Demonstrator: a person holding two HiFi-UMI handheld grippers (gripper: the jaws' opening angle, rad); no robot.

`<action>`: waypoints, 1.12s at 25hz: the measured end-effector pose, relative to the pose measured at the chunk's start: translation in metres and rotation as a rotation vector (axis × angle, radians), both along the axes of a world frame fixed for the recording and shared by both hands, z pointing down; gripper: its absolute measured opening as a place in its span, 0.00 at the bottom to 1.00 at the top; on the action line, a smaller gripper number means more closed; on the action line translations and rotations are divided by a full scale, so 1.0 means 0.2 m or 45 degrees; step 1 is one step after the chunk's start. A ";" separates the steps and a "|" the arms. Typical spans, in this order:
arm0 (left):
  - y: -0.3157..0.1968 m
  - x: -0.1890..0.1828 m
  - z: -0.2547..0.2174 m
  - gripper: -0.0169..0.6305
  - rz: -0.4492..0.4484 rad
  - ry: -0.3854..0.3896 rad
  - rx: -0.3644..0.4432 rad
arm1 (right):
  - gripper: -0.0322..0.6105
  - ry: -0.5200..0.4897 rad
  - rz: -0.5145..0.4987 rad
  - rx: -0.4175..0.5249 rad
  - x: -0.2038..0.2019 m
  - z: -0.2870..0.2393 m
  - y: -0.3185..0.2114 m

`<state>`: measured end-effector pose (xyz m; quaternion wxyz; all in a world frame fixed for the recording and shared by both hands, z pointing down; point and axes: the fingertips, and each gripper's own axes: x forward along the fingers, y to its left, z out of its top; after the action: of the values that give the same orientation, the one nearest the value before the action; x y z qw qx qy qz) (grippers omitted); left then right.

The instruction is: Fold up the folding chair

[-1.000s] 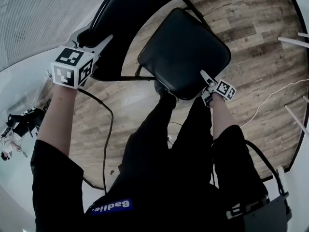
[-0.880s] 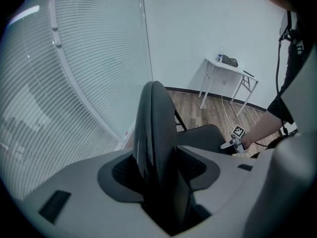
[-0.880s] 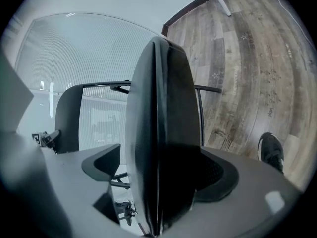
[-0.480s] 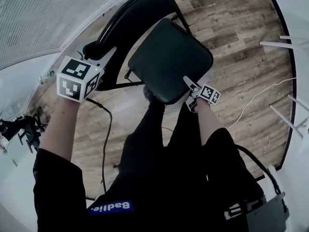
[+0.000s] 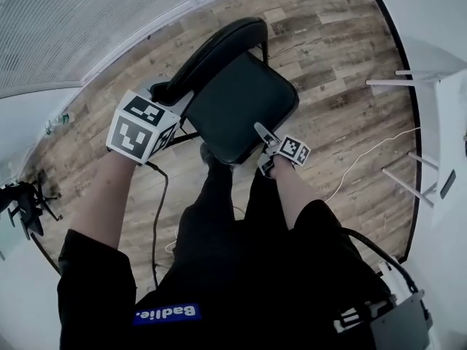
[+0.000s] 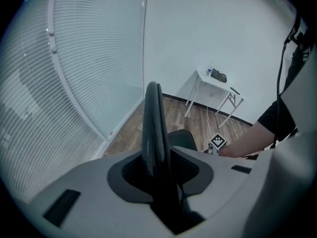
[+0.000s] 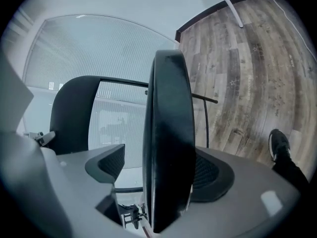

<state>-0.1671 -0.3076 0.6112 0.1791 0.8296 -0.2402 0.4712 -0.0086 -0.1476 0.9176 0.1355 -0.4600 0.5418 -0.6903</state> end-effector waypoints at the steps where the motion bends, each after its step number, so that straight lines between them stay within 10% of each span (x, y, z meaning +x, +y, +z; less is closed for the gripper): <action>1: 0.01 0.01 -0.02 0.19 0.000 0.006 -0.010 | 0.65 -0.005 -0.010 0.003 -0.02 -0.04 -0.02; 28: 0.22 0.17 -0.32 0.18 0.022 0.147 -0.067 | 0.61 0.055 -0.213 0.100 -0.63 -0.82 -0.69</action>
<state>-0.1331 -0.2644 0.5481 0.2104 0.8525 -0.2096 0.4303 -0.1336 -0.2859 0.7529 0.0835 -0.4223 0.6079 -0.6672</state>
